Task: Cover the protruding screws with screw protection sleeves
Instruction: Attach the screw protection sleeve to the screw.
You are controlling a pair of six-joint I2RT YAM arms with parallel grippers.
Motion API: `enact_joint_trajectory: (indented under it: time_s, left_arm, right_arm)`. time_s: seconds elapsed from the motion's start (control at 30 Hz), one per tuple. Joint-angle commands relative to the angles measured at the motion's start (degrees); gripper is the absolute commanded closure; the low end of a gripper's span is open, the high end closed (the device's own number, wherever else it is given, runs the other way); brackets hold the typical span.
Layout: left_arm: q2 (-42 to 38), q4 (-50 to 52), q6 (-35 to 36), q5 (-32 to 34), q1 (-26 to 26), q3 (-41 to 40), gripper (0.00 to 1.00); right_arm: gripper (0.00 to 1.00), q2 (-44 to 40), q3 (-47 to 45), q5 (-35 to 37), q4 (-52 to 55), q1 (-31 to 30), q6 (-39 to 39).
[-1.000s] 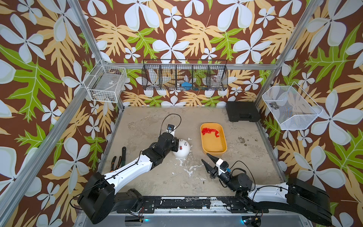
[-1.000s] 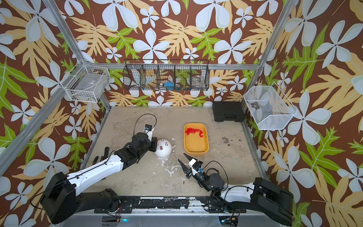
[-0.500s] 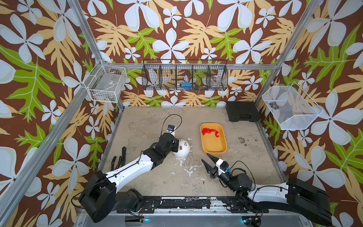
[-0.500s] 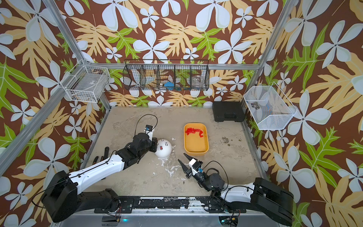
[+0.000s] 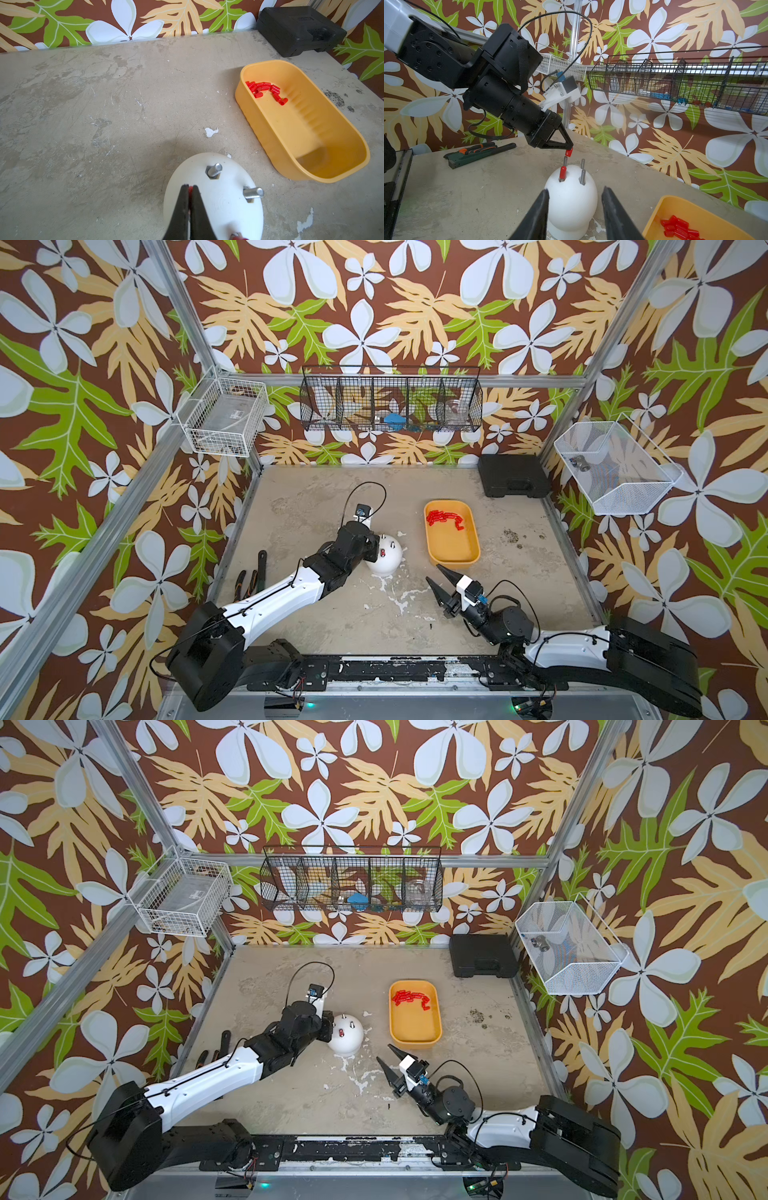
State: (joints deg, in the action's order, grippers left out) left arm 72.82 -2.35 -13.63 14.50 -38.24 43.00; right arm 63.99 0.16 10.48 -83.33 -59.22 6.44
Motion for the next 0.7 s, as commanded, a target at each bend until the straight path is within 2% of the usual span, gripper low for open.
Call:
enact_joint_trajectory:
  time_s: [0.0,0.67]
  left_arm:
    - [-0.02,0.22,0.51,0.70,-0.17,-0.19,1.00]
    - [-0.14,0.29,0.42,1.07,-0.98,-0.38,1.00]
  right_arm:
    - [0.56,0.13,-0.16,0.20,-0.87,-0.02,-0.22]
    - [0.56,0.26,-0.16,0.06,-1.02,0.00,-0.24]
